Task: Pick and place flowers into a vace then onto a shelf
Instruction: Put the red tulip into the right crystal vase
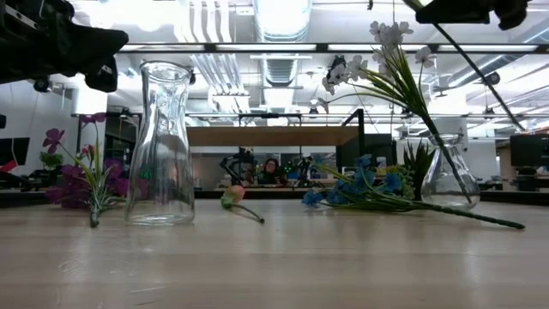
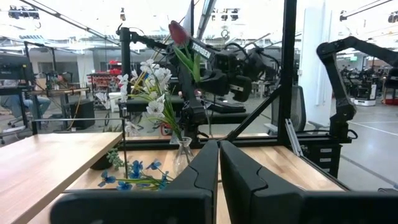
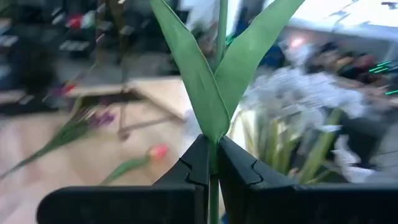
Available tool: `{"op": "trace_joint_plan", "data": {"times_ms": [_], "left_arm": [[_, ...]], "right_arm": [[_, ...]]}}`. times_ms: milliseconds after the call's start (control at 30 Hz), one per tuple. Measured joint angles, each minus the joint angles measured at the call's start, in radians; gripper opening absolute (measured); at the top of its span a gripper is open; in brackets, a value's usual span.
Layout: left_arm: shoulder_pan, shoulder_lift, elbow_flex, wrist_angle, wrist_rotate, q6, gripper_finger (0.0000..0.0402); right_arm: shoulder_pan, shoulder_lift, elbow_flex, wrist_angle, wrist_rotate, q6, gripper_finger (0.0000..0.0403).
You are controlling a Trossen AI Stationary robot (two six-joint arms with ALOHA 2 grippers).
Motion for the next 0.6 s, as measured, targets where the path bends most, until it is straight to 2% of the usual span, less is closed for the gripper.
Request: {"op": "trace_joint_plan", "data": {"times_ms": [100, 167, 300, 367, 467, 600], "left_arm": [[0.000, 0.000, 0.000, 0.000, 0.000, 0.000, 0.0000], [0.000, 0.000, 0.000, 0.000, 0.000, 0.000, 0.0000], [0.000, 0.000, 0.000, 0.000, 0.000, 0.000, 0.0000], [0.000, 0.000, 0.000, 0.000, 0.000, 0.000, 0.0000], [0.000, 0.000, 0.000, 0.000, 0.000, 0.000, 0.0000], [0.000, 0.000, 0.000, 0.000, 0.000, 0.000, 0.0000]], "right_arm": [[-0.002, -0.069, 0.008, 0.015, -0.209, -0.101, 0.0013], [-0.002, -0.102, 0.010, 0.083, -0.349, -0.226, 0.0013], [-0.005, -0.160, -0.015, 0.400, -0.704, -0.649, 0.0013], [-0.013, -0.194, -0.028, 0.543, -0.829, -0.834, 0.0013], [-0.028, -0.261, -0.063, 0.633, -0.868, -0.998, 0.0013], [-0.088, -0.359, -0.137, 0.685, -0.873, -1.040, 0.0013]]}}
